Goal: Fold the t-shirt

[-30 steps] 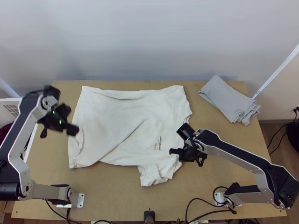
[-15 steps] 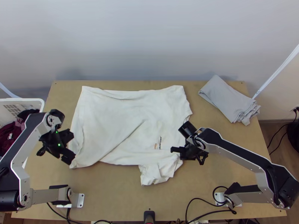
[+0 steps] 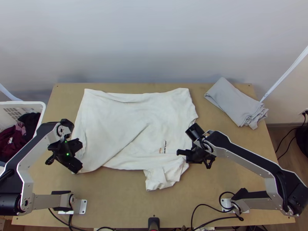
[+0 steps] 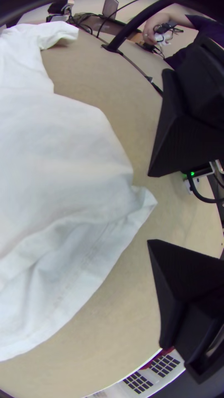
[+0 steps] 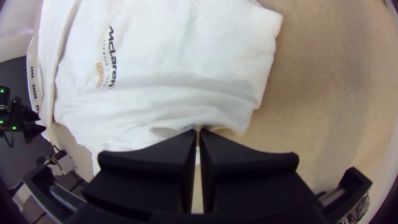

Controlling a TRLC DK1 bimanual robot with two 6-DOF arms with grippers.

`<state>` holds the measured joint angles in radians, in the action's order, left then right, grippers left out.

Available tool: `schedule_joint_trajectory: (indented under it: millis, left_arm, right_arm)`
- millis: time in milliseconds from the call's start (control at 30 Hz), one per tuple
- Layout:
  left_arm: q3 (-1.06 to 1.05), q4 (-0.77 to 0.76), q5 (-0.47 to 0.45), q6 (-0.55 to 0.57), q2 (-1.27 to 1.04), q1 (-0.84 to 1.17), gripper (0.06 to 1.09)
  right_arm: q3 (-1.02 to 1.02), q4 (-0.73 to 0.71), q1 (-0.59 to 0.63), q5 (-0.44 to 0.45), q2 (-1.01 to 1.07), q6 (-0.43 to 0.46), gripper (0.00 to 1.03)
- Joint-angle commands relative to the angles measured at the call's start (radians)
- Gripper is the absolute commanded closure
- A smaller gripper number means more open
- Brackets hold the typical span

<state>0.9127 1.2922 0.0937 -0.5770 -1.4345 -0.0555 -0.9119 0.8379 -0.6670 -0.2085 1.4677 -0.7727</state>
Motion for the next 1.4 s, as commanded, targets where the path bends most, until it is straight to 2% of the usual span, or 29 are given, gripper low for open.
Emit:
schedule_joint_trajectory:
  millis: [0, 67, 267, 300, 367, 400, 533, 700, 967, 1233, 1367]
  left_arm:
    - [-0.040, -0.010, -0.011, -0.012, -0.026, 0.008, 0.49]
    - [-0.049, -0.036, -0.014, -0.012, -0.027, 0.008, 0.59]
    - [-0.094, -0.054, -0.017, -0.017, -0.029, 0.013, 0.61]
    - [-0.098, -0.071, -0.022, -0.014, -0.027, 0.013, 0.69]
    - [-0.098, -0.103, -0.072, -0.017, -0.007, 0.011, 1.02]
    - [-0.097, -0.125, -0.084, -0.017, 0.005, 0.008, 1.04]
    - [-0.052, -0.146, -0.101, -0.012, 0.019, -0.015, 1.05]
    - [0.058, -0.211, -0.178, 0.026, 0.054, -0.075, 1.04]
    - [0.206, -0.323, -0.239, 0.161, 0.089, -0.181, 1.04]
    - [0.279, -0.384, -0.252, 0.246, 0.131, -0.202, 1.04]
    - [0.368, -0.438, -0.252, 0.273, 0.128, -0.199, 1.04]
  right_arm:
    - [-0.015, 0.007, 0.009, 0.015, -0.020, 0.010, 1.00]
    - [-0.015, 0.007, 0.009, 0.017, -0.020, 0.010, 1.00]
    - [-0.018, 0.007, 0.012, 0.020, -0.035, 0.013, 1.00]
    - [-0.021, 0.007, 0.015, 0.020, -0.040, 0.016, 1.00]
    - [-0.028, 0.007, 0.027, 0.020, -0.050, 0.026, 1.00]
    - [-0.031, 0.006, 0.035, 0.020, -0.058, 0.036, 1.00]
    - [-0.044, -0.002, 0.086, 0.020, -0.092, 0.085, 1.00]
    - [-0.062, -0.002, 0.145, 0.020, -0.145, 0.131, 1.00]
    - [-0.088, -0.057, 0.208, 0.020, -0.231, 0.158, 1.00]
    - [-0.225, -0.146, 0.261, 0.020, -0.234, 0.305, 1.00]
    - [-0.320, -0.154, 0.293, 0.018, -0.199, 0.332, 1.00]
